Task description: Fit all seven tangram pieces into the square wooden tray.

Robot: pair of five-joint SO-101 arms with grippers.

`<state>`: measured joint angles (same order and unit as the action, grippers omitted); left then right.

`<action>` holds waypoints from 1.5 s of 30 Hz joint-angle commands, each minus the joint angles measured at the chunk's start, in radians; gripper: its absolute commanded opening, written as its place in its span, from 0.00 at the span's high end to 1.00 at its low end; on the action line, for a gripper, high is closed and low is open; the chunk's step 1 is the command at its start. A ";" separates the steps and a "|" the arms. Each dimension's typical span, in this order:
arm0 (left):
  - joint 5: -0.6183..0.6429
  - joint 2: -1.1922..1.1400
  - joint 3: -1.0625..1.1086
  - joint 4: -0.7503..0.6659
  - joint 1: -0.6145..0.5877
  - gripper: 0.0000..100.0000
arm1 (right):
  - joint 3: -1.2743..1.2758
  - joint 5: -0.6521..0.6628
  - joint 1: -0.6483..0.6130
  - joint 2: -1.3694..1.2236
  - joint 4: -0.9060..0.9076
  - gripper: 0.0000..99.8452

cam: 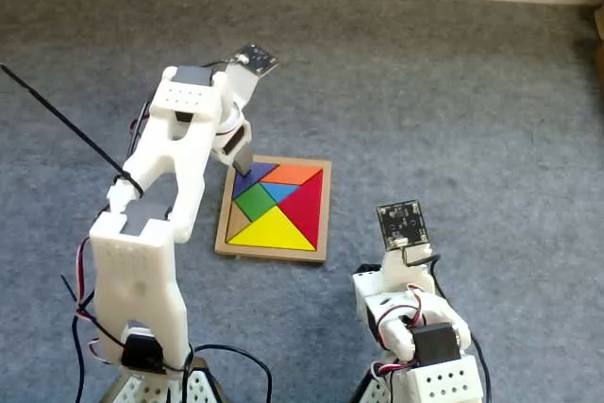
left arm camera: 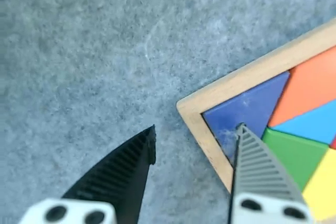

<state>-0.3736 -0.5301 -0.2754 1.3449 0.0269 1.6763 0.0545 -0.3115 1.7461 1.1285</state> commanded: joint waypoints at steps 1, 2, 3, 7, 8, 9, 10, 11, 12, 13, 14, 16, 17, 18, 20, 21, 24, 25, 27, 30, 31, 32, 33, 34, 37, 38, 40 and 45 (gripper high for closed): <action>0.011 0.134 -0.024 0.048 0.007 0.78 | 0.148 -0.008 -0.002 0.016 0.007 0.99; 0.012 0.154 -0.024 0.066 0.007 0.78 | 0.148 -0.008 -0.002 0.016 0.007 0.99; 0.012 0.177 -0.024 0.086 0.007 0.78 | 0.148 -0.008 -0.002 0.016 0.007 0.99; 0.106 0.288 -0.024 0.153 0.001 0.80 | 0.148 -0.008 -0.002 0.016 0.007 0.99; 0.120 0.320 -0.024 0.163 -0.001 0.82 | 0.148 -0.008 -0.002 0.016 0.007 0.99; 0.121 0.349 -0.024 0.176 -0.001 0.85 | 0.148 -0.008 -0.002 0.016 0.007 0.99; 0.124 0.377 -0.024 0.192 -0.001 0.89 | 0.148 -0.009 -0.002 0.016 0.007 0.99; 0.129 0.401 -0.022 0.206 0.002 0.93 | 0.148 -0.011 -0.002 0.016 0.007 0.99; 0.129 0.423 -0.022 0.218 0.005 0.96 | 0.148 -0.011 -0.002 0.016 0.007 0.99; 0.130 0.441 -0.019 0.230 0.005 0.99 | 0.148 -0.009 -0.002 0.016 0.007 0.99; 0.130 0.461 -0.004 0.235 0.005 1.00 | 0.148 -0.009 -0.002 0.016 0.007 0.99; 0.132 0.503 0.056 0.230 0.007 0.99 | 0.148 -0.009 -0.002 0.016 0.007 0.99; 0.135 0.527 0.088 0.226 0.005 1.00 | 0.148 -0.008 -0.002 0.016 0.007 0.99; 0.150 0.552 0.127 0.206 0.004 1.00 | 0.148 -0.008 -0.002 0.016 0.007 0.99; 0.189 0.610 0.214 0.144 0.001 1.00 | 0.148 -0.008 -0.002 0.016 0.007 0.99; 0.198 0.642 0.259 0.114 -0.001 1.00 | 0.148 -0.008 -0.002 0.016 0.007 0.99; 0.199 0.745 0.409 0.011 0.002 1.00 | 0.148 -0.008 -0.002 0.016 0.007 0.99; 0.199 0.776 0.461 -0.026 0.004 1.00 | 0.148 -0.008 -0.002 0.016 0.007 0.99; 0.201 0.834 0.556 -0.098 0.004 1.00 | 0.148 -0.008 -0.002 0.016 0.007 0.99; 0.201 0.898 0.684 -0.189 0.001 1.00 | 0.148 -0.008 -0.002 0.016 0.007 0.99; 0.201 0.912 0.722 -0.213 -0.001 1.00 | 0.148 -0.008 -0.002 0.016 0.007 0.99; 0.201 0.924 0.759 -0.239 -0.001 1.00 | 0.148 -0.008 -0.002 0.016 0.007 0.99; 0.201 0.931 0.791 -0.262 -0.001 1.00 | 0.148 -0.008 -0.002 0.016 0.007 0.99; 0.201 0.937 0.819 -0.282 -0.001 1.00 | 0.148 -0.008 -0.002 0.016 0.007 0.99; 0.201 0.946 0.892 -0.339 -0.001 1.00 | 0.148 -0.008 -0.002 0.016 0.007 0.99; 0.203 0.946 0.911 -0.354 -0.001 1.00 | 0.148 -0.008 -0.002 0.016 0.007 0.99; 0.204 0.946 0.951 -0.390 -0.002 1.00 | 0.148 -0.008 -0.002 0.016 0.007 0.99; 0.298 0.947 1.061 -0.542 -0.050 1.00 | 0.148 -0.008 -0.002 0.016 0.007 0.99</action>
<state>-0.1189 0.3782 0.7557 0.8861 0.0192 1.6763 0.0545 -0.3115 1.7461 1.1285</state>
